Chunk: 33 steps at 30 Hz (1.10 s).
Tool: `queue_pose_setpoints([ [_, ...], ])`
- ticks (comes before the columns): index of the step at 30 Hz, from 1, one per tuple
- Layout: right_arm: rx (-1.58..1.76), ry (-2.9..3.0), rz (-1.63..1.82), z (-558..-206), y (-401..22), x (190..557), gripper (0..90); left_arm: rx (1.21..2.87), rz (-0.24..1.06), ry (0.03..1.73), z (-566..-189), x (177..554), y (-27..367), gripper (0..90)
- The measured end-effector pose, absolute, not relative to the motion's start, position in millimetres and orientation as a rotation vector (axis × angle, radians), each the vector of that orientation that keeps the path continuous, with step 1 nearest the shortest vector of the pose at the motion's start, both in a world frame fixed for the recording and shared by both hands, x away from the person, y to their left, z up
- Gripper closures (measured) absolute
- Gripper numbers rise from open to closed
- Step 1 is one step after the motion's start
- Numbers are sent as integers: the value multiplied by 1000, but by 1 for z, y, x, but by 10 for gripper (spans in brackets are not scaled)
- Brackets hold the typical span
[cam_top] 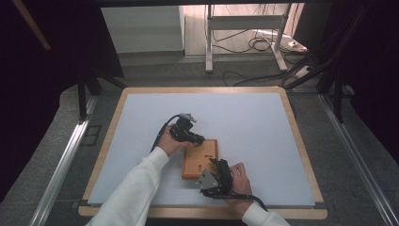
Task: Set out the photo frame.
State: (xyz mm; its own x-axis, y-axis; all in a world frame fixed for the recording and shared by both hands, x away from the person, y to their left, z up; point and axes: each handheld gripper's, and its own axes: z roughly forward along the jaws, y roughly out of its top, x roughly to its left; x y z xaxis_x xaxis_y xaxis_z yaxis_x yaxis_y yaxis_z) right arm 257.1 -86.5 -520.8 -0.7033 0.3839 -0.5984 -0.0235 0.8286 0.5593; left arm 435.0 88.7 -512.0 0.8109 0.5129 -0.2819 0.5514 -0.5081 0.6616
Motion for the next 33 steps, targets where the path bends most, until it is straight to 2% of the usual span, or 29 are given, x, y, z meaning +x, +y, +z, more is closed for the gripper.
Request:
queue_pose_setpoints([
  [6,255,2222,722,-511,-89,256,340,2186,-49,796,-513,436,90,847],
  [10,261,2230,753,-508,-91,257,426,2184,-45,800,-513,437,90,839],
  [15,244,2221,747,-505,-92,257,454,2181,-32,799,-512,436,90,810],
  [17,250,2212,754,-503,-93,257,462,2155,-14,805,-510,434,93,709],
  [20,255,2212,762,-501,-94,258,462,2130,39,820,-504,428,103,629],
  [24,253,2216,758,-502,-94,258,462,2082,77,867,-498,417,122,430],
  [28,256,2216,764,-502,-95,258,461,2083,127,873,-497,400,140,323],
  [33,257,2214,768,-501,-95,258,461,2048,166,870,-499,377,159,283],
])
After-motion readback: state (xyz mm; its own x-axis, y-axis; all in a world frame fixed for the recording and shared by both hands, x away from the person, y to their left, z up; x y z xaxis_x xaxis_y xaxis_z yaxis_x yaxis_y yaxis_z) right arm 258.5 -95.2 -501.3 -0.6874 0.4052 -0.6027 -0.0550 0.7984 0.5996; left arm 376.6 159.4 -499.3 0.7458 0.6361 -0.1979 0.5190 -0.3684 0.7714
